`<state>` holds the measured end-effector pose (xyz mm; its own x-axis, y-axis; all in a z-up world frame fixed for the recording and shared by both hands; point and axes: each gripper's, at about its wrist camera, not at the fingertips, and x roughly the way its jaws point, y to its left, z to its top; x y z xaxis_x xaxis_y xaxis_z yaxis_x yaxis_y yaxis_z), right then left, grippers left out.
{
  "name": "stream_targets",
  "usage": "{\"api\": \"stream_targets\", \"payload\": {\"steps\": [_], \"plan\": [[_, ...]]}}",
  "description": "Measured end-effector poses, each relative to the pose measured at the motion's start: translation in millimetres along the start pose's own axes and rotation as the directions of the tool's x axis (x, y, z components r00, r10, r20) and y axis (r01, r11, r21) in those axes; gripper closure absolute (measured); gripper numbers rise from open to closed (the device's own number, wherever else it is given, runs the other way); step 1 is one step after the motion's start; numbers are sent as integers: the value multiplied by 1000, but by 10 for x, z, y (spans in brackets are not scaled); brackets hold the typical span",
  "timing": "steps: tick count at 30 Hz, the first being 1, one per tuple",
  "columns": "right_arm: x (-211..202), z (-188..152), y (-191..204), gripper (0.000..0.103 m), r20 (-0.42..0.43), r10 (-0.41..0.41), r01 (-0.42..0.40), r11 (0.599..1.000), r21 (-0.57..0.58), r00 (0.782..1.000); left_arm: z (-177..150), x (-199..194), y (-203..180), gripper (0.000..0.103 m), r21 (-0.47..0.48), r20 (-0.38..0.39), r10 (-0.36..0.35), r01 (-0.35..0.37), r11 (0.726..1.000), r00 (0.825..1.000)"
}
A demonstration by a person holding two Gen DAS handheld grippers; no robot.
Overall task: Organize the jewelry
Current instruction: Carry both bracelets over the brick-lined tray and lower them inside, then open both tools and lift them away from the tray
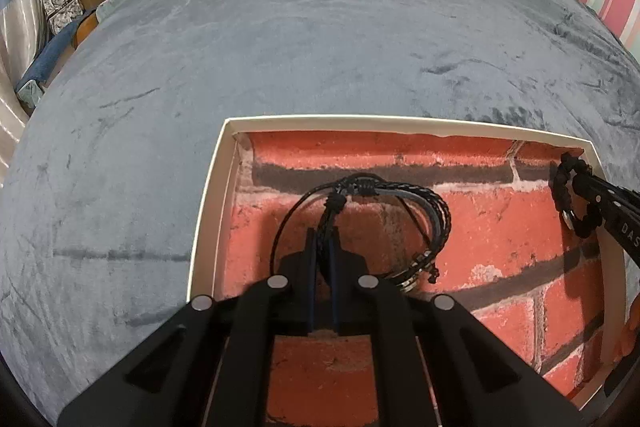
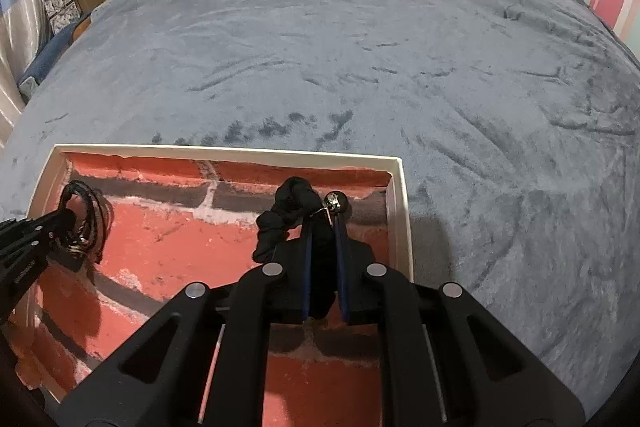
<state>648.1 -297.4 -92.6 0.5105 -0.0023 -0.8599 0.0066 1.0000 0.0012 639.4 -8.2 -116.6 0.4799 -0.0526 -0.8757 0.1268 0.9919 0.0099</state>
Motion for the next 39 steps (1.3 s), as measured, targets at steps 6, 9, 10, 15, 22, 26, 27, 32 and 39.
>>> {"api": "stream_targets", "payload": {"steps": [6,9,10,15,22,26,27,32,39], "plan": [[56,-1,-41,92,-15,5,-5,1000,18,1000,11,5,-19,97,21,-5,9,-9,1000,1000],[75,1,-45,92,-18,1,0,1000,15,1000,37,18,-17,97,25,0,9,-9,1000,1000],[84,4,-44,92,-19,1,-1,1000,16,1000,45,27,-21,97,24,1,8,-8,1000,1000],[109,10,-52,92,-22,4,-3,1000,17,1000,52,45,-43,97,26,7,13,-13,1000,1000],[119,7,-65,89,-20,10,-10,1000,22,1000,42,43,-78,96,35,8,27,-27,999,1000],[119,8,-67,83,-21,20,-19,1000,22,1000,40,34,-90,96,34,5,22,-22,999,1000],[115,7,-63,78,-21,37,-36,999,17,999,39,27,-91,95,34,2,22,-22,999,1000],[-64,0,-80,58,40,78,-79,997,11,996,31,-35,-103,87,27,8,26,-26,999,1000],[-327,-5,-216,39,108,65,-67,998,17,992,-3,-350,-104,57,8,81,9,-9,1000,997]]}}
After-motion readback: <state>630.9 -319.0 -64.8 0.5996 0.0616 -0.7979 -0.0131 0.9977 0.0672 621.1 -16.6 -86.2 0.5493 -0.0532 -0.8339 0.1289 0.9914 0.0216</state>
